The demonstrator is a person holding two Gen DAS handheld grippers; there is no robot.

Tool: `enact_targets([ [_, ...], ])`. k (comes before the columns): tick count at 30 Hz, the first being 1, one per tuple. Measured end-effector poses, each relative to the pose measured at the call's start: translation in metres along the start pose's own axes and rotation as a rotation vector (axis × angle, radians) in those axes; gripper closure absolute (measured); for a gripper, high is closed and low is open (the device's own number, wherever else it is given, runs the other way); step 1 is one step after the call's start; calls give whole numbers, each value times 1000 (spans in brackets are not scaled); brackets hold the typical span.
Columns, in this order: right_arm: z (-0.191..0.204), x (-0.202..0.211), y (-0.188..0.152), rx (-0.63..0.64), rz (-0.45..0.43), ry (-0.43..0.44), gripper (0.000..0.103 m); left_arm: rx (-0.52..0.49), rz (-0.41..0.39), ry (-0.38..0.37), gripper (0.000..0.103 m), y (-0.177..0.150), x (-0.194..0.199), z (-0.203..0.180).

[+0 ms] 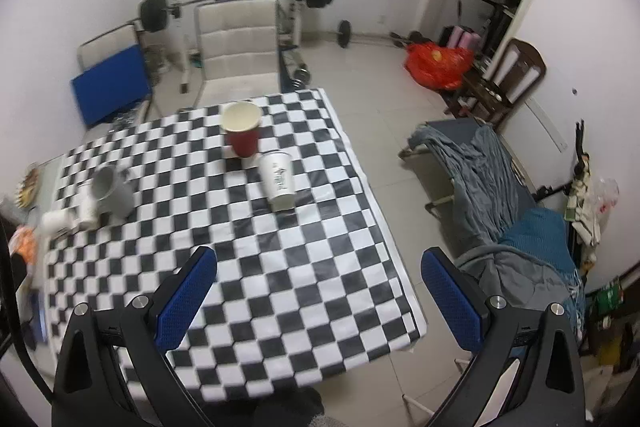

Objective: Flip cup upright
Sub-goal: 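Move the left tool toward the red paper cup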

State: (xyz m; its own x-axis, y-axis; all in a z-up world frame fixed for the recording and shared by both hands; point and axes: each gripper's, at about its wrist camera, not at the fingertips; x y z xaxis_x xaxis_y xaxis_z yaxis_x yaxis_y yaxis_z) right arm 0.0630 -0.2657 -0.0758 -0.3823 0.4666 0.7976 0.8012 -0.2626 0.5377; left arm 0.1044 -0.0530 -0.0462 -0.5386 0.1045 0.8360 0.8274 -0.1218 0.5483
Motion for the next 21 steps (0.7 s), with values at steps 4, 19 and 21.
enact_targets([
  [4,9,-63,14,-25,37,-10,0,-19,18,-8,0,2,-55,-3],
  [19,48,-267,57,58,225,48,0,-34,62,-10,0,45,-213,-59],
  [21,51,-288,61,75,246,46,0,-40,76,-12,0,48,-229,-66],
])
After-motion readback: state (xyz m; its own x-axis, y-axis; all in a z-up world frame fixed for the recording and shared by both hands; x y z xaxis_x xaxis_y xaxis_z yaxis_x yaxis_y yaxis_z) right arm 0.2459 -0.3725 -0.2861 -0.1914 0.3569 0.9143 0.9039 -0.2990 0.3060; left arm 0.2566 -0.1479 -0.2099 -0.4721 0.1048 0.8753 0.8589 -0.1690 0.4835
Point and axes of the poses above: each gripper's, at about its wrist camera, not at the fingertips, and x roughly against the way its jaws point, z to its left, y to its top, and after that the axes turned 11 degrees about -y, right-handed
